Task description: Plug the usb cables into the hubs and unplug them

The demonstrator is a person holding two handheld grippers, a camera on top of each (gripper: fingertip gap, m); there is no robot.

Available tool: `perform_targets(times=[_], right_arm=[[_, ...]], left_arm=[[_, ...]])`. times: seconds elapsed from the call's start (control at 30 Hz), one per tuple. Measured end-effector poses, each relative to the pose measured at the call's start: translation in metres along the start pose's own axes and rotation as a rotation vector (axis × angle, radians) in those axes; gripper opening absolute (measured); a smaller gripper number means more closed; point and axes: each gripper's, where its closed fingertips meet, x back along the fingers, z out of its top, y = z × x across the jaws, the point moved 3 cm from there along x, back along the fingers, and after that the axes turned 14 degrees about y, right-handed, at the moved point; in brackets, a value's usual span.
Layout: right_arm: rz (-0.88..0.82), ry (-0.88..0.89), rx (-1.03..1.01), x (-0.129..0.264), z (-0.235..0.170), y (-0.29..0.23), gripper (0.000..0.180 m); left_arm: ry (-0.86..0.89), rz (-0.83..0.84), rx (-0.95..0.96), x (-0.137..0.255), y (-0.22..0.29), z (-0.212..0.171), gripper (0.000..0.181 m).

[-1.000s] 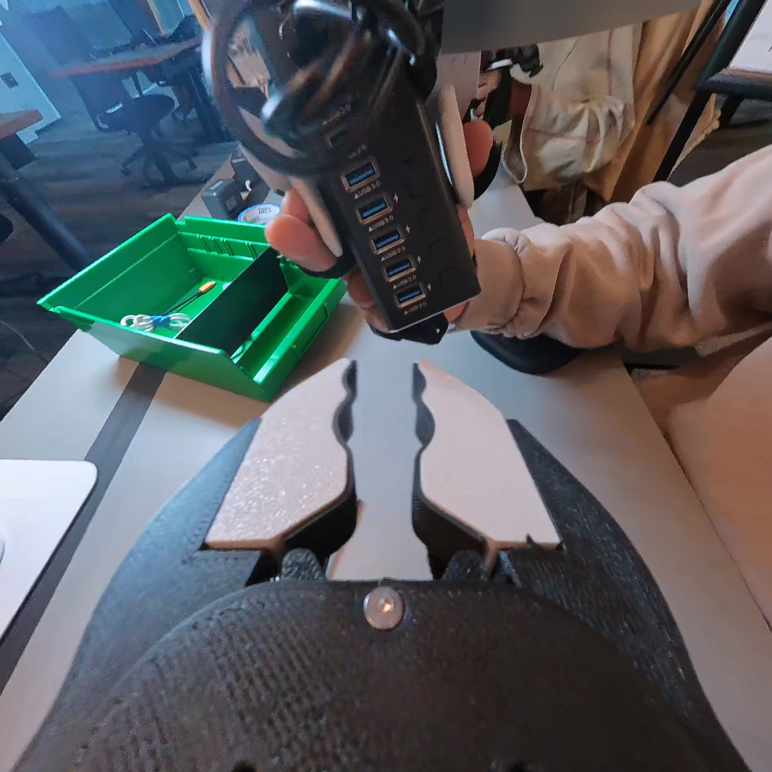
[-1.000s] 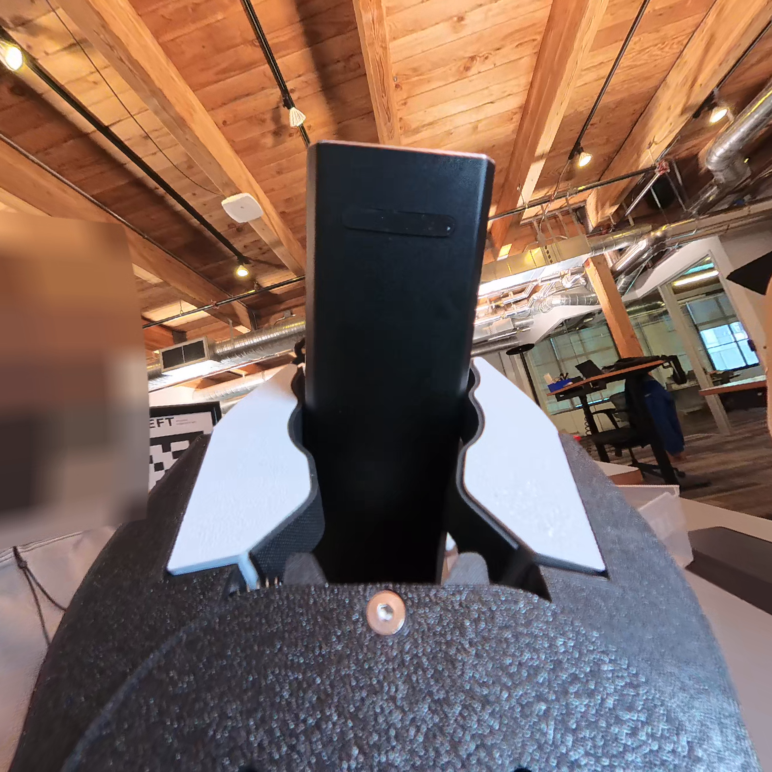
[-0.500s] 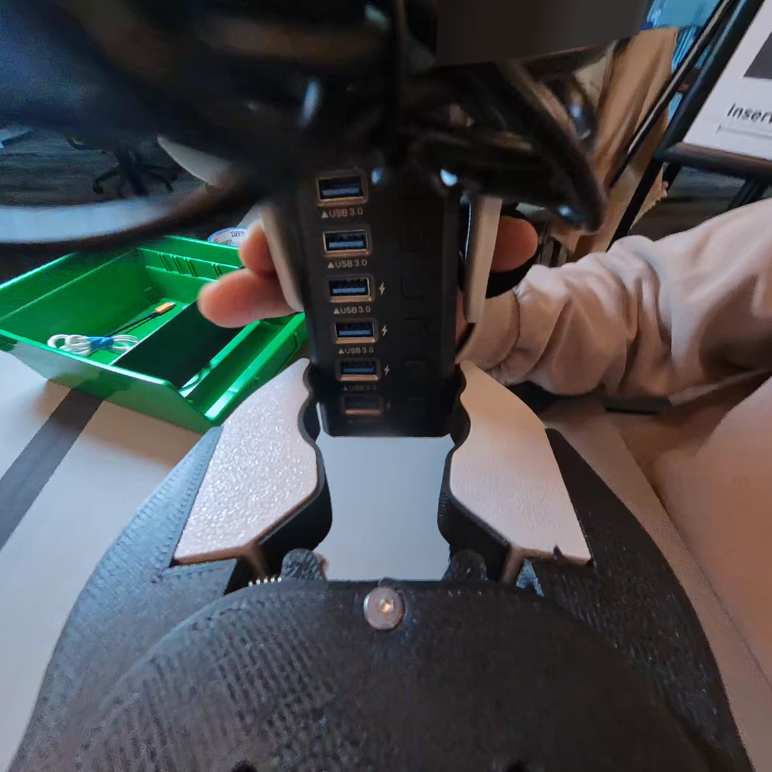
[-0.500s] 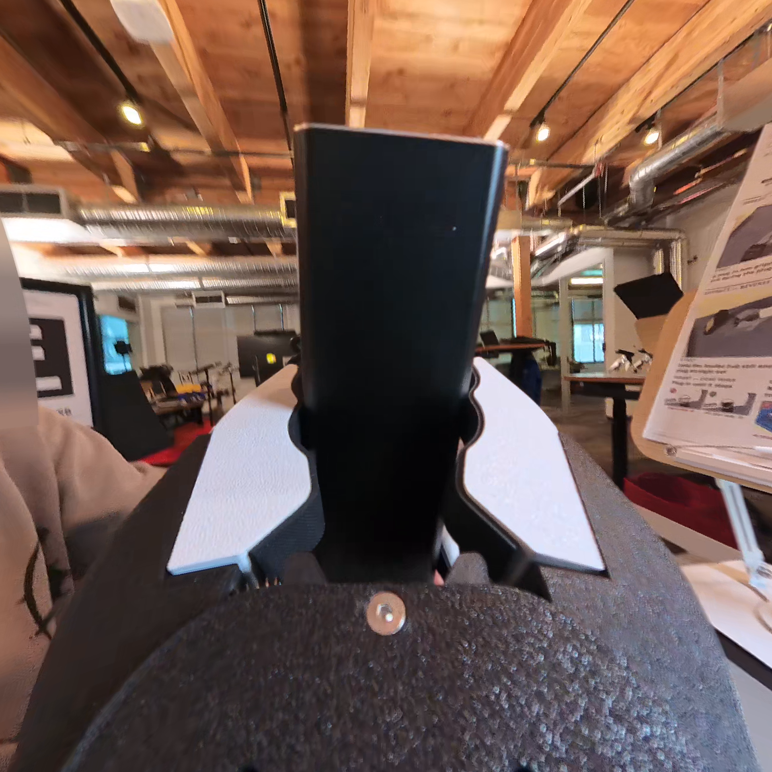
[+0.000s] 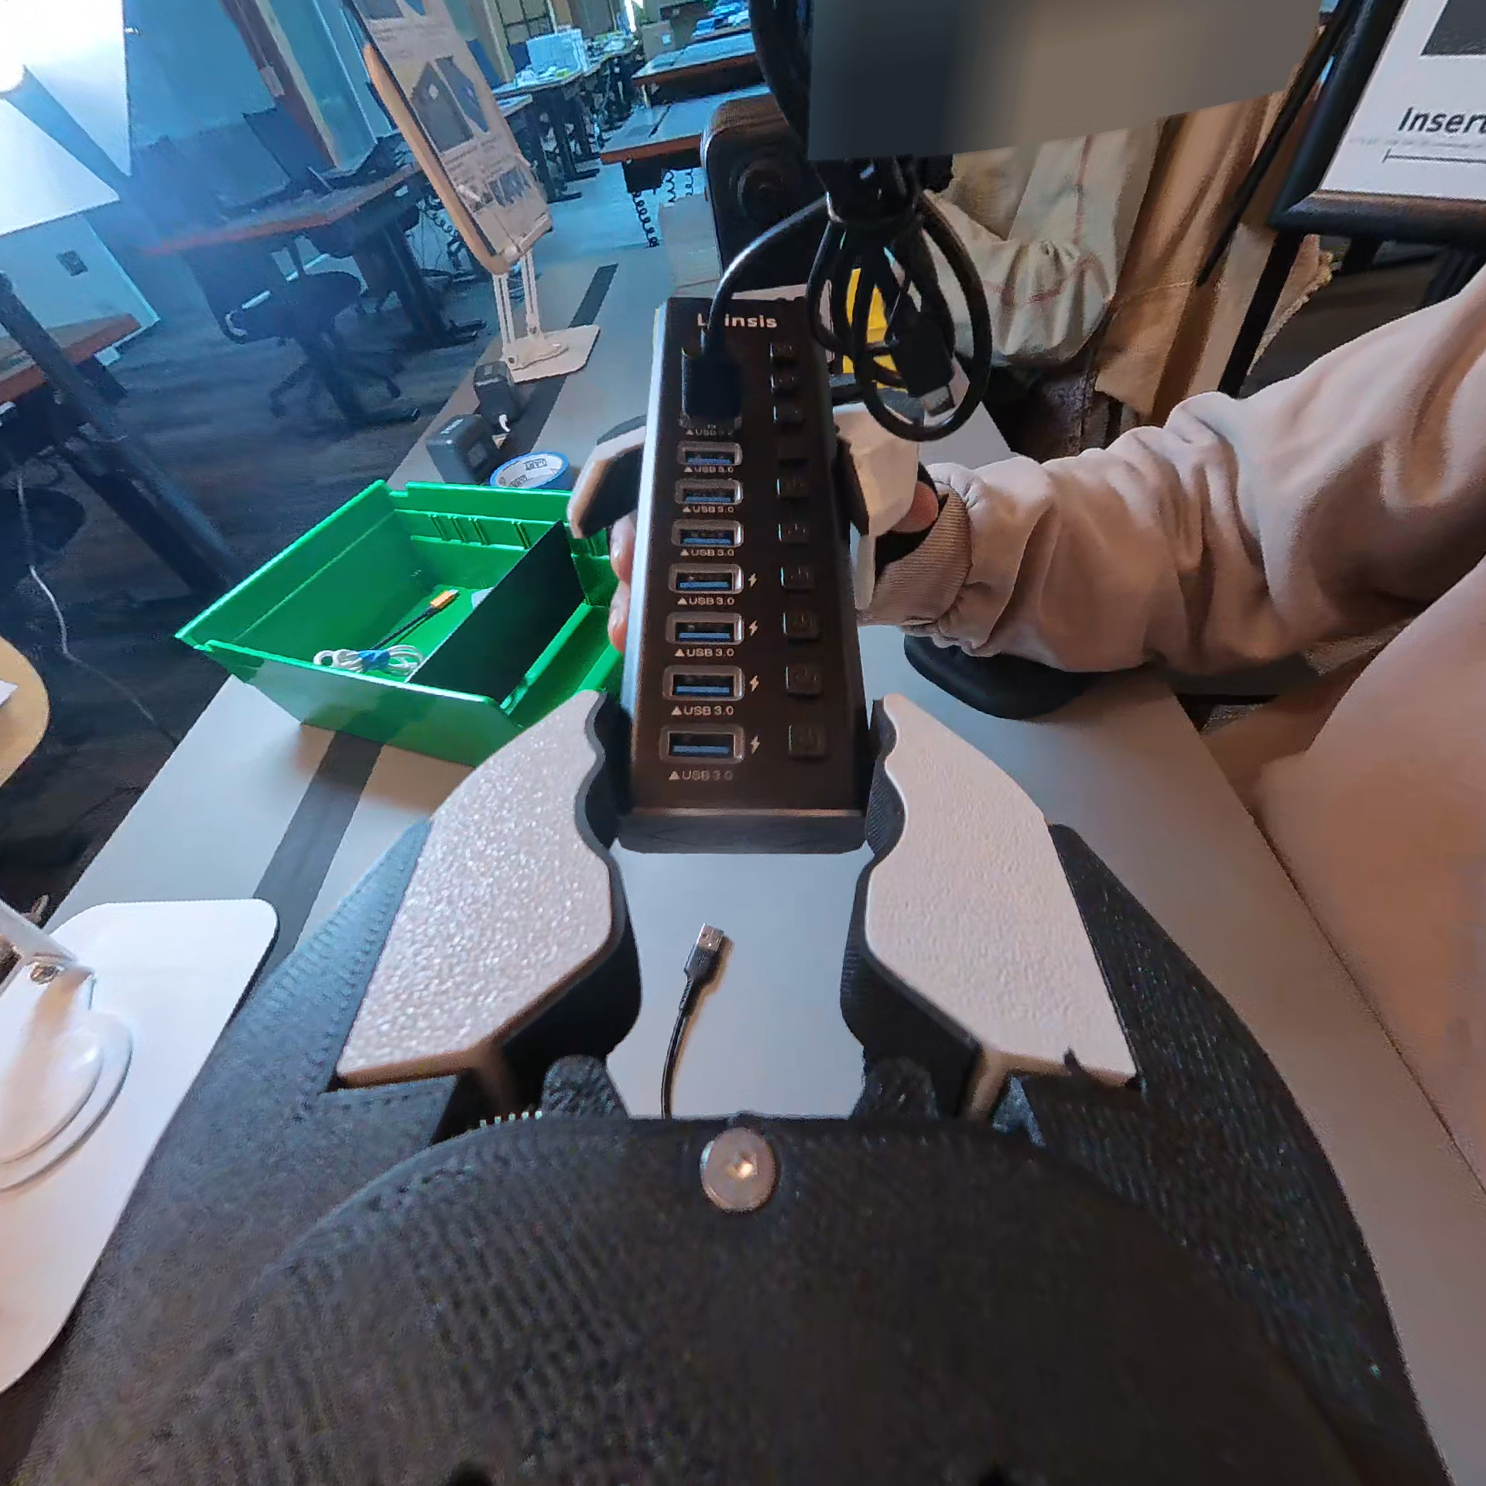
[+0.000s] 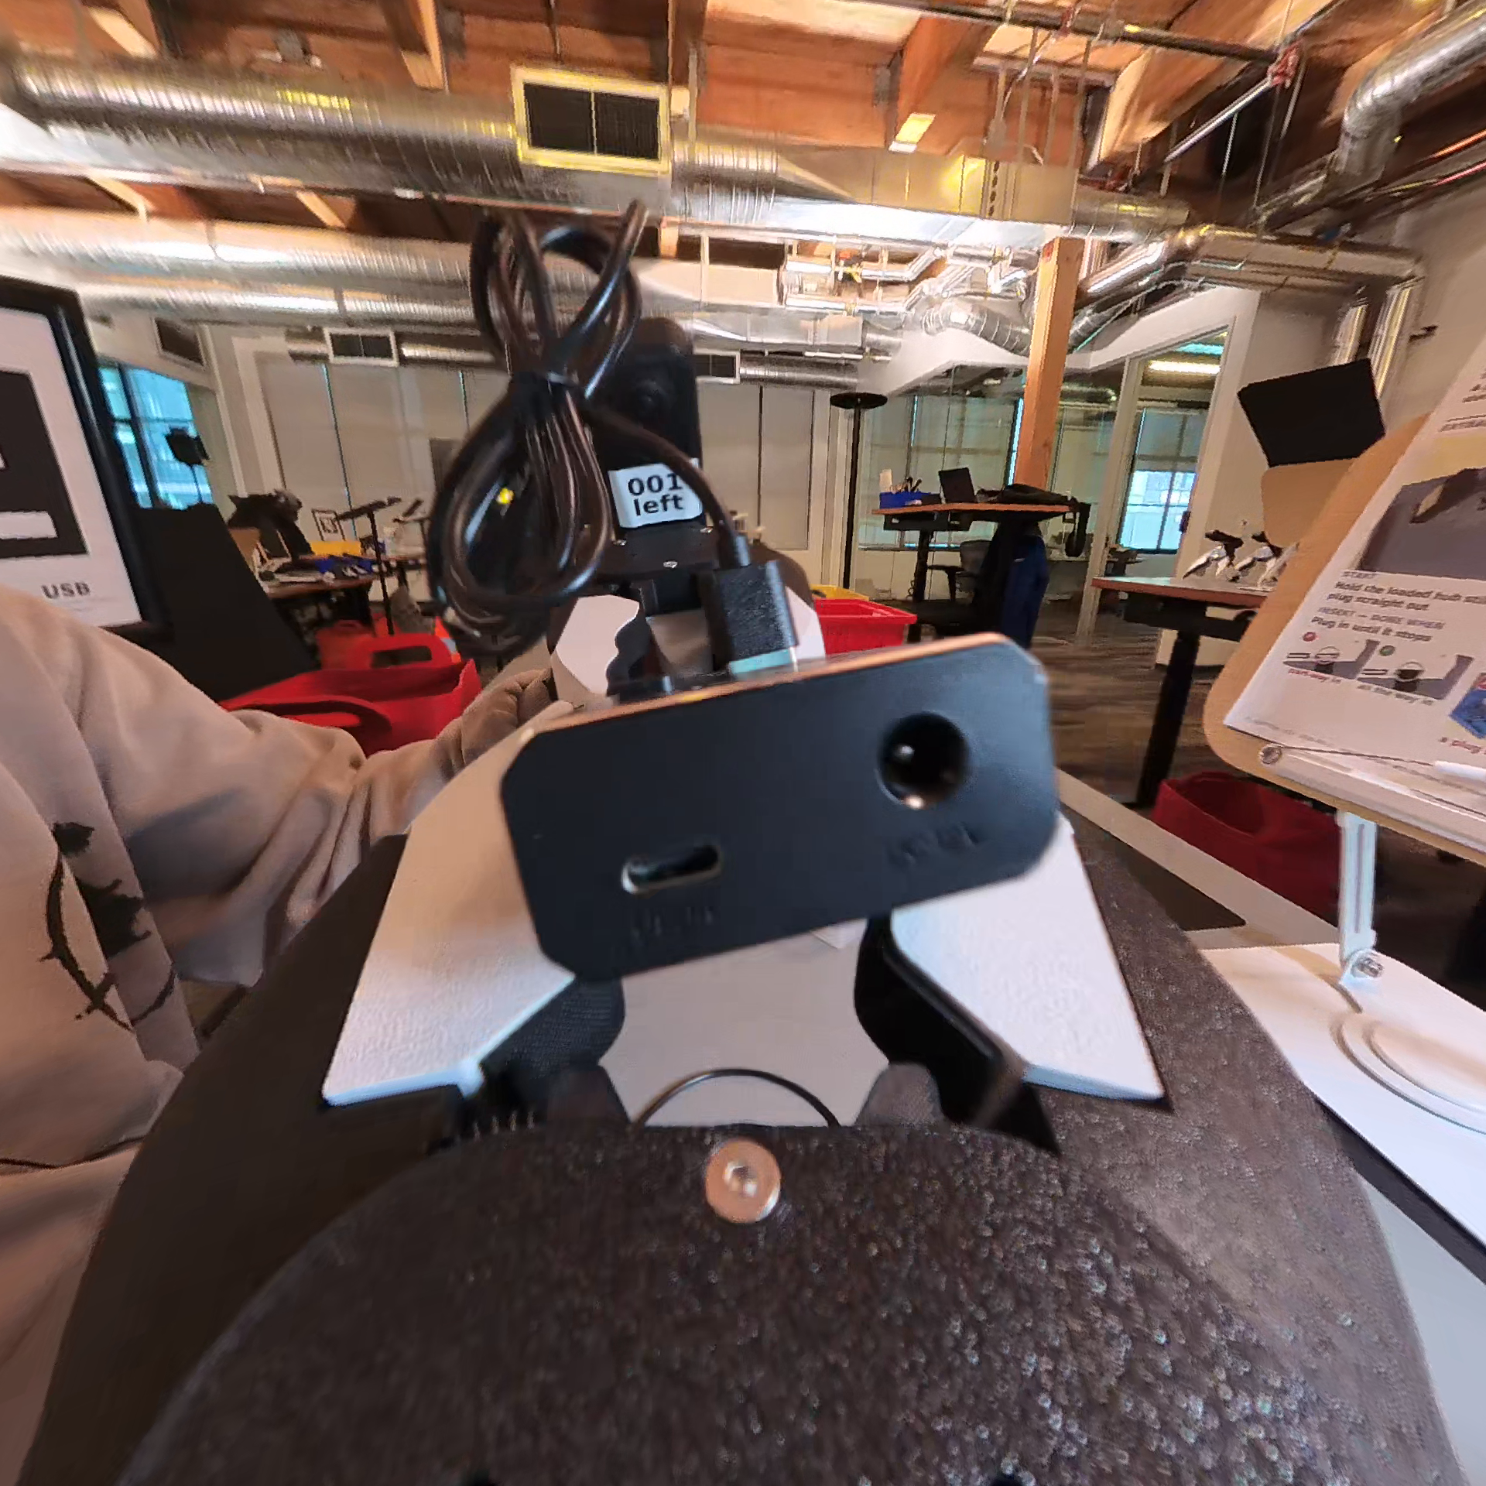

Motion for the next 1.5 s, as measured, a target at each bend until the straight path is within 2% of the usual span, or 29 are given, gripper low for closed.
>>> perform_targets(times=[0.03,0.3,0.43,0.63,0.77,0.83,0.97,1.1,1.17,1.2,1.33,1.5], right_arm=[[-0.002,0.004,-0.009,0.002,0.001,0.001,0.073],[-0.011,0.094,-0.088,0.001,-0.001,0.002,0.072],[-0.044,0.193,-0.167,0.001,0.002,0.005,0.070],[-0.131,0.330,-0.317,0.006,0.007,0.018,0.068],[-0.182,0.346,-0.338,0.013,0.007,0.028,0.068],[-0.210,0.318,-0.313,0.016,0.006,0.034,0.067],[-0.235,0.258,-0.251,0.022,0.002,0.041,0.066],[-0.245,0.229,-0.208,0.022,0.002,0.043,0.066],[-0.238,0.236,-0.189,0.021,0.006,0.040,0.066],[-0.230,0.243,-0.185,0.021,0.008,0.038,0.065],[-0.197,0.272,-0.178,0.022,0.020,0.034,0.064],[-0.138,0.118,-0.170,0.016,0.001,0.029,0.064]], left_arm=[[-0.002,0.003,0.003,0.001,0.000,0.000,0.061],[-0.002,-0.001,0.037,-0.001,0.000,-0.003,0.060],[0.121,0.008,0.086,-0.003,-0.005,0.009,0.060],[0.157,0.041,0.079,-0.013,-0.010,0.004,0.057],[0.117,0.068,0.060,-0.024,-0.013,-0.011,0.054],[0.150,0.065,0.101,-0.029,-0.016,-0.015,0.054],[0.208,0.024,0.231,-0.041,-0.019,-0.031,0.067],[0.159,-0.048,0.320,-0.071,-0.009,-0.074,0.088],[0.203,-0.067,0.332,-0.084,-0.003,-0.081,0.080],[0.250,-0.049,0.327,-0.085,-0.005,-0.077,0.068],[0.339,-0.025,0.263,-0.061,-0.015,-0.043,0.066],[0.382,0.010,0.096,-0.006,-0.020,0.009,0.058]])
